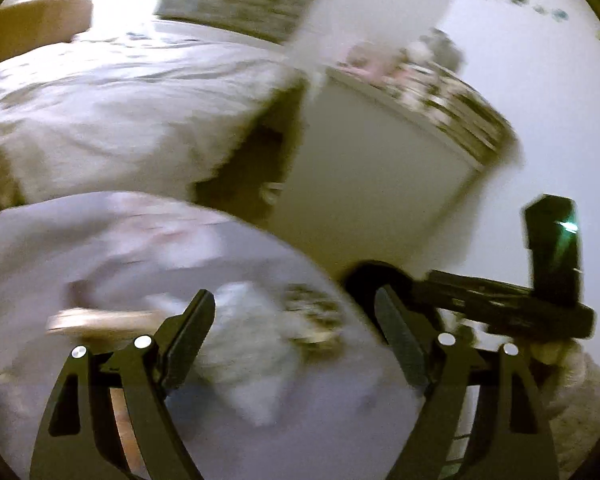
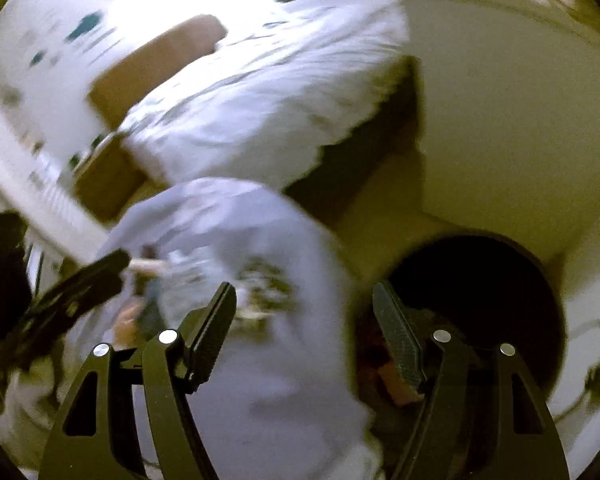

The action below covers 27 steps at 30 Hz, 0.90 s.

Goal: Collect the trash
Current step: 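Move both open tools back over the table, then grasp the orange packet with the left tool while the right grasps the silver wrapper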

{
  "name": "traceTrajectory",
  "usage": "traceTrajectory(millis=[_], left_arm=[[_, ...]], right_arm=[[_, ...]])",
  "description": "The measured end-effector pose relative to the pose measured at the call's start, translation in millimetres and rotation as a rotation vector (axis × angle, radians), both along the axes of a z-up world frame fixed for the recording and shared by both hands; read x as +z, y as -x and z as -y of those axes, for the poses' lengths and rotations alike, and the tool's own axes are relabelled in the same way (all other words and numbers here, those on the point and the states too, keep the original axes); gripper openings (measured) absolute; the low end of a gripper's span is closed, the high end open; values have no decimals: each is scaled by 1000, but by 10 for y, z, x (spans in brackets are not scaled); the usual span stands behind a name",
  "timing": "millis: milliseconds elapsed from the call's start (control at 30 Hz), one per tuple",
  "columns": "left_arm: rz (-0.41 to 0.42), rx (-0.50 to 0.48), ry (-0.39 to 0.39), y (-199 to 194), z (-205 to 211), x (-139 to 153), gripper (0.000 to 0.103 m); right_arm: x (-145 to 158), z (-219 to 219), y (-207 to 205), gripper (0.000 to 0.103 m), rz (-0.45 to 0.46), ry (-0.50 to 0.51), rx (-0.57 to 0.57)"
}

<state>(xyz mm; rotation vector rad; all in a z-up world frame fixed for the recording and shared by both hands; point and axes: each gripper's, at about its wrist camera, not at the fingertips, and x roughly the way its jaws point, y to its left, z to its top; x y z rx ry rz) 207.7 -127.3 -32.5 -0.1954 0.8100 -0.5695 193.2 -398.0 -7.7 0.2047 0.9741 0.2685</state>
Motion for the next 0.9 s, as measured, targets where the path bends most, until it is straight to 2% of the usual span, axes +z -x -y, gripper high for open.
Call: traceTrajectory(millis=[100,200,300,400,467,500,633,767,800,833,900], left_arm=[[-19,82,-29,-6,-517,-113,82],[-34,92,-94,47,-817,-254,82],[-49,45,-164,114,-942,-419,82],[-31,-30,-267,217,-943,-551,82],[-20,-63,-306,276,-963,-609,88],[-13,-85,-318,296,-967,-631,88],[7,-159,-350,322,-916,-703,88],[-3,-176,-364,287,-896,-794,86],[-8,-181,-360,284,-897,-809,83],[-15,-183,-357,289,-887,-820,73],[-20,-182,-349,281,-891,-841,72]], right_arm=[[25,-548,-100,71,29,56,134],[16,-1048,-177,71,63,124,270],[-55,-1488,-278,71,80,172,408],[-161,-1880,-409,65,72,222,511],[-258,-2116,-515,62,57,250,572],[-320,-2217,-565,61,50,271,599],[-597,-2462,-731,50,-2,325,674],[-729,-2558,-844,42,-33,331,698],[-739,-2552,-874,39,-39,321,693],[-753,-2558,-888,34,-43,317,687],[-752,-2541,-912,28,-51,299,673]])
